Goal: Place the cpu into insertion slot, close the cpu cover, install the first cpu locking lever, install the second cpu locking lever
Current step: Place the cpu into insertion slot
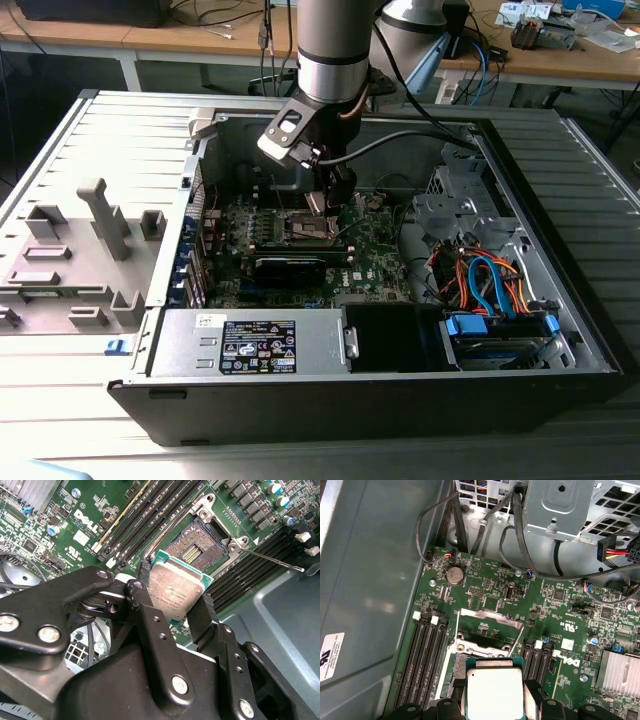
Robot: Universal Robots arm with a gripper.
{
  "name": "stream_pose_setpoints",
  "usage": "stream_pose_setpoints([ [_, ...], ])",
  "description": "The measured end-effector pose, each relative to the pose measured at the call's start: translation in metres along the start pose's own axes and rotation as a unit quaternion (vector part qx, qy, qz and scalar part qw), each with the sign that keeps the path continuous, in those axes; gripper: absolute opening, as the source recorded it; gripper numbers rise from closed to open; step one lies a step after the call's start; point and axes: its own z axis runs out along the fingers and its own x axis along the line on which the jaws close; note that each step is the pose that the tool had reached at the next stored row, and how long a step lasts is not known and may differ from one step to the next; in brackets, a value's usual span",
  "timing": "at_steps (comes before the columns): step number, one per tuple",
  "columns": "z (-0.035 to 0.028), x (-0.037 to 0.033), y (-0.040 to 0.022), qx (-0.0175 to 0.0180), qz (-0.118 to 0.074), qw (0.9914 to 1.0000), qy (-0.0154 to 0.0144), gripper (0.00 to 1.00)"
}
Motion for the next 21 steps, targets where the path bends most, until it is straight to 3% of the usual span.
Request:
stream_pose_setpoints([
  [21,0.0001,0.0000,0.0000,0.0001,0.010,0.99995,-0.0004,0.55],
])
